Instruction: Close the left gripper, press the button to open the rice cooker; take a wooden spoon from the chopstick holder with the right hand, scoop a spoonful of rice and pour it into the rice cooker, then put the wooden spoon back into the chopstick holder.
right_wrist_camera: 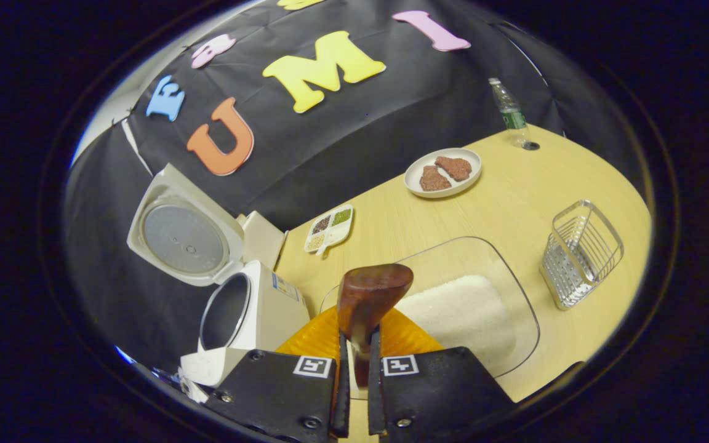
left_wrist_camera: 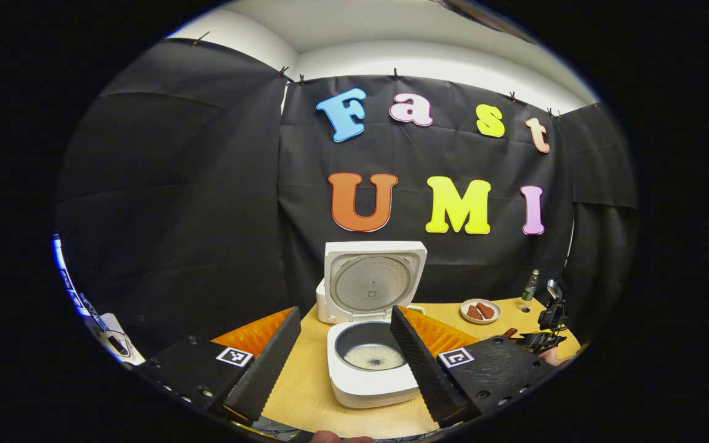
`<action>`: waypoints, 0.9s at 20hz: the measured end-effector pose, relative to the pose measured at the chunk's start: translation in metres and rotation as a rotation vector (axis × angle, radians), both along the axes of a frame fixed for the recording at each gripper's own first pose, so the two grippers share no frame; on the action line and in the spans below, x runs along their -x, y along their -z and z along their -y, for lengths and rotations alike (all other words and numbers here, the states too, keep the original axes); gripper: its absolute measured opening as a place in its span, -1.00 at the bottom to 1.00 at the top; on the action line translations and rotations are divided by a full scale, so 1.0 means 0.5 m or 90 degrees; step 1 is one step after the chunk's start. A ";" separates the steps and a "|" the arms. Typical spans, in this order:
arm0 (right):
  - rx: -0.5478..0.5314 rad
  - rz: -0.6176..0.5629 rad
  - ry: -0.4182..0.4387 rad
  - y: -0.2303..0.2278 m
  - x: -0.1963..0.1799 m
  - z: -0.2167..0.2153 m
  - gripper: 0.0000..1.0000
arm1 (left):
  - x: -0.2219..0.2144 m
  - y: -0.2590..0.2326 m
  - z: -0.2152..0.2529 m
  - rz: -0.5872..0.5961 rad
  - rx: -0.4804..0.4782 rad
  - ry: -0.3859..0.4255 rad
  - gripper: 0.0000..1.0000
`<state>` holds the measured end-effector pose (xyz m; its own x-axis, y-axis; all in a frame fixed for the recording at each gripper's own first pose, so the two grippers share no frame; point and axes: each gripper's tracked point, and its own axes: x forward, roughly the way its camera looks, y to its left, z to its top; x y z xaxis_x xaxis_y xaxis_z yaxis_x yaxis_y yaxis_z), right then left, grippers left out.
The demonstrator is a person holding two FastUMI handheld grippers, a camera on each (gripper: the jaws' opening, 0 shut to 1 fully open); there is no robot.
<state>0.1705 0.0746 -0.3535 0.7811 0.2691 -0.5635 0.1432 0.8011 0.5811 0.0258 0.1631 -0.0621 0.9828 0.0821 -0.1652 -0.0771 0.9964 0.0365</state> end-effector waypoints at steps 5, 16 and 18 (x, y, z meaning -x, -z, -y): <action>-0.126 -0.019 0.073 0.009 0.002 0.073 -0.67 | 0.003 -0.010 0.046 -0.003 -0.009 0.009 0.88; -0.308 0.039 0.170 -0.103 0.003 0.233 -0.67 | -0.010 -0.010 0.147 -0.008 0.016 0.038 0.88; -0.330 0.050 0.174 -0.140 -0.001 0.236 -0.67 | -0.011 -0.009 0.151 -0.004 0.021 0.037 0.88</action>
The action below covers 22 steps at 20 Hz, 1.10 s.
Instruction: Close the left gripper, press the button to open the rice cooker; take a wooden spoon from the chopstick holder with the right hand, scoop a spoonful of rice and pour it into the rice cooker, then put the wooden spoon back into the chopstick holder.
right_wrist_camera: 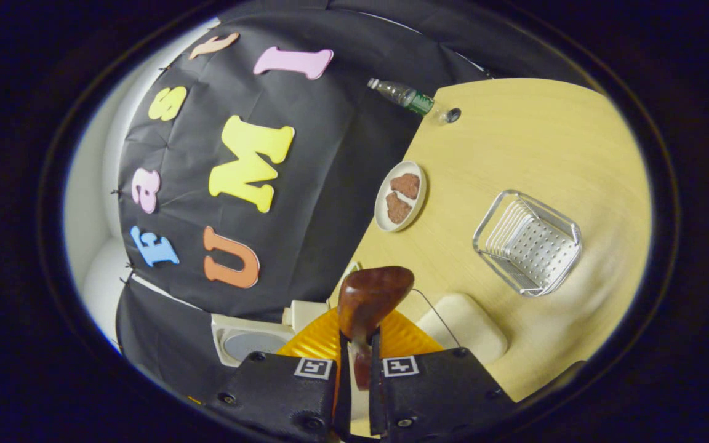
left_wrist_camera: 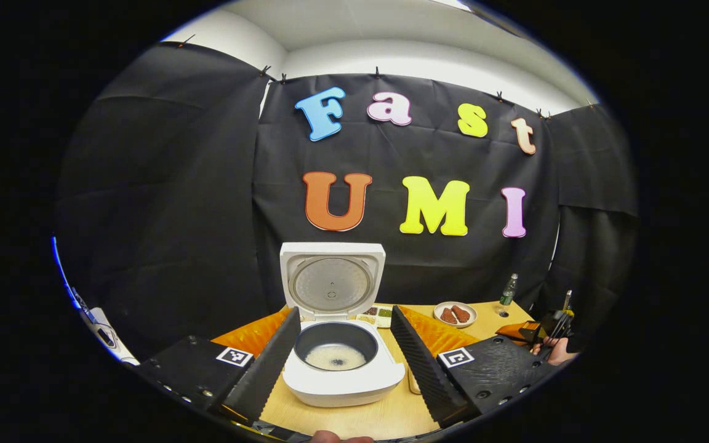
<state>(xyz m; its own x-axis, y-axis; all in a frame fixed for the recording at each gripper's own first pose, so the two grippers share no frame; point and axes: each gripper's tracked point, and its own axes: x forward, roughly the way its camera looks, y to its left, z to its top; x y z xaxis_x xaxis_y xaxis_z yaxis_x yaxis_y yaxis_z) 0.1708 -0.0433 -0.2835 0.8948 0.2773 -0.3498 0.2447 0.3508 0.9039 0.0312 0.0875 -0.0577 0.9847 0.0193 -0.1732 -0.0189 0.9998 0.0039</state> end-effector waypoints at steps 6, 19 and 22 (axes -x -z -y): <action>-0.067 0.051 -0.038 -0.104 -0.041 -0.102 -0.67 | 0.011 0.006 -0.043 0.004 0.013 -0.022 0.88; 0.031 0.081 -0.205 -0.160 -0.189 -0.528 -0.67 | 0.049 0.018 -0.216 0.033 0.019 -0.083 0.88; 0.106 0.081 -0.233 -0.138 -0.209 -0.583 -0.67 | 0.053 0.030 -0.261 0.031 0.022 -0.107 0.88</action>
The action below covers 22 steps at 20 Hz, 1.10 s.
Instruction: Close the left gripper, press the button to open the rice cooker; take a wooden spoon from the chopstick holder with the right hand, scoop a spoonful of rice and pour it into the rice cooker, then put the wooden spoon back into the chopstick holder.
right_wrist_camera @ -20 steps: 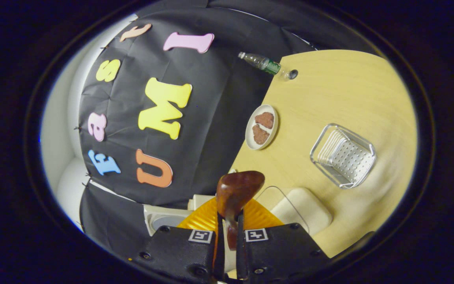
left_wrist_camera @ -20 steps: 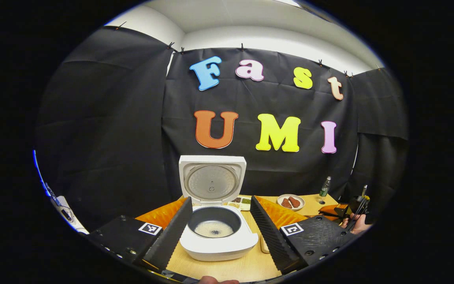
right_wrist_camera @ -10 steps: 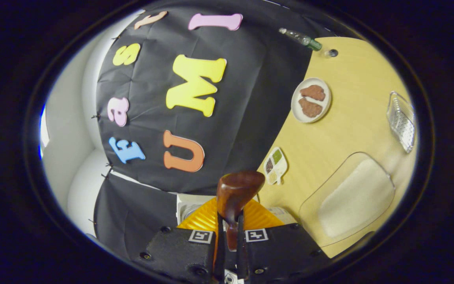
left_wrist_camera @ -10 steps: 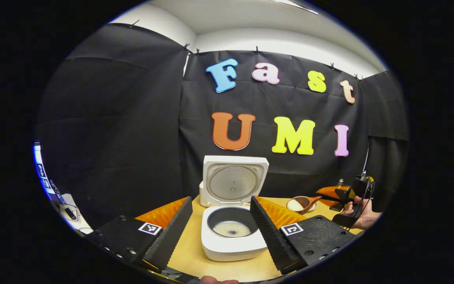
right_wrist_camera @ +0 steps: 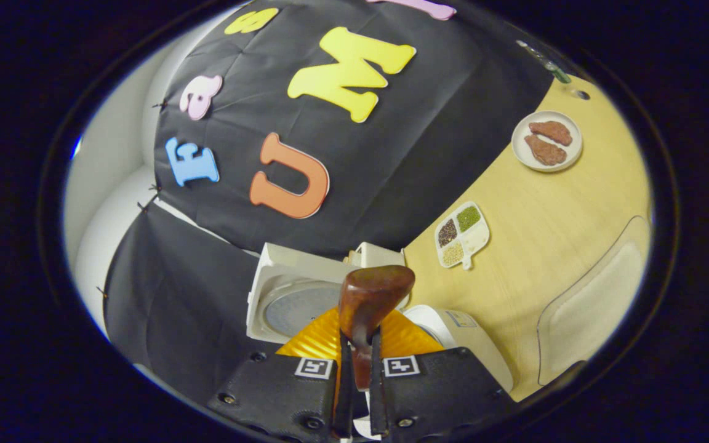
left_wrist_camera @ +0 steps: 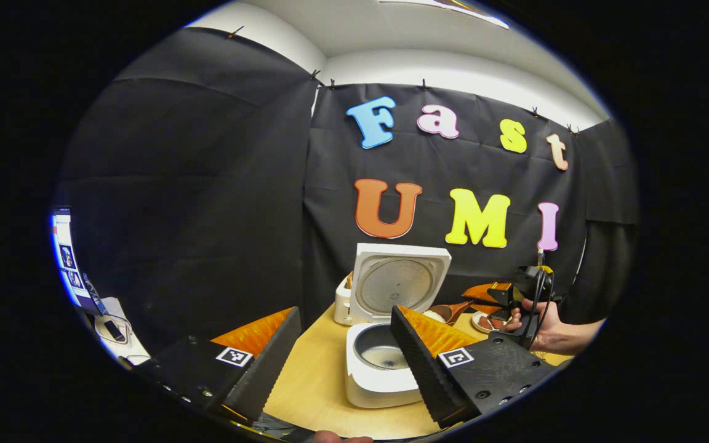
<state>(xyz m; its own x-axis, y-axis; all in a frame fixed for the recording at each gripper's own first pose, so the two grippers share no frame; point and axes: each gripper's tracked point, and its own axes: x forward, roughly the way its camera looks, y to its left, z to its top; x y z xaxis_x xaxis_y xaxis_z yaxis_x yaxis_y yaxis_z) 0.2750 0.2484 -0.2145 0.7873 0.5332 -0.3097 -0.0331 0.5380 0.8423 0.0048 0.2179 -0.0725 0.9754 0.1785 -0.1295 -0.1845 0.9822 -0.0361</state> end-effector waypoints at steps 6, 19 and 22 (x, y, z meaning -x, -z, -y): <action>0.162 0.038 -0.036 0.026 -0.023 -0.045 -0.67 | 0.027 0.024 -0.052 -0.007 0.017 -0.029 0.88; 0.400 0.178 -0.119 -0.026 -0.021 -0.119 -0.67 | 0.029 0.050 -0.070 -0.006 0.038 -0.053 0.89; 0.469 0.237 -0.139 -0.046 -0.013 -0.136 -0.67 | 0.031 0.057 -0.069 -0.009 0.038 -0.056 0.88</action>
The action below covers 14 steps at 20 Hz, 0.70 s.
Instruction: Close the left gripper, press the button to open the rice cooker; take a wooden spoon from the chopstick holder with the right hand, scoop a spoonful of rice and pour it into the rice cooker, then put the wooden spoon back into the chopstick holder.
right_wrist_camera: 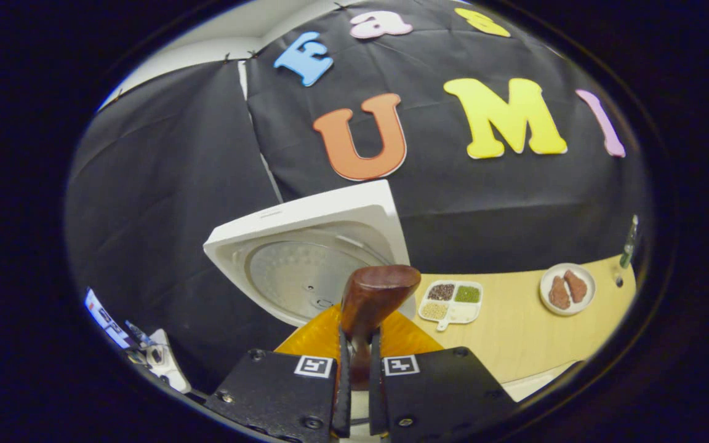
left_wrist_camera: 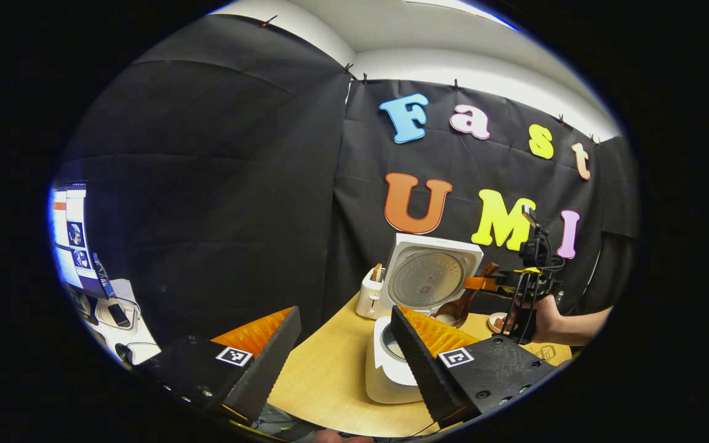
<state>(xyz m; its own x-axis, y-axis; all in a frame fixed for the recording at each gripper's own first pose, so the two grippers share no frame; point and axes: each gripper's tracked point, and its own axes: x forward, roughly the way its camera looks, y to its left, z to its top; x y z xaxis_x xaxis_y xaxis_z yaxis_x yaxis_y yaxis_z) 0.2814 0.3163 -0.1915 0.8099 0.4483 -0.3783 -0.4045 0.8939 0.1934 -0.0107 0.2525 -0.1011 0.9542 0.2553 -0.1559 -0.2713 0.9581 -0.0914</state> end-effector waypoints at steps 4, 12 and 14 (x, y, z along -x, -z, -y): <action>0.089 0.073 -0.049 -0.025 0.020 -0.038 -0.67 | -0.002 -0.002 0.005 0.005 -0.002 0.001 0.88; 0.235 0.202 -0.160 -0.054 0.096 -0.108 -0.67 | 0.012 -0.002 0.002 0.016 -0.008 0.004 0.88; 0.257 0.220 -0.170 -0.052 0.107 -0.116 -0.67 | 0.018 -0.004 0.001 0.017 -0.015 0.004 0.88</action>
<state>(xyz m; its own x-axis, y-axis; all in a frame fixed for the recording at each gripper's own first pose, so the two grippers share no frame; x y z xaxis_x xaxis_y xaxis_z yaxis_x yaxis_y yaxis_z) 0.2280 0.3742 -0.1655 0.7956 0.5289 -0.2956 -0.6042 0.7285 -0.3227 -0.0196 0.2518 -0.0989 0.9595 0.2531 -0.1238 -0.2634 0.9617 -0.0757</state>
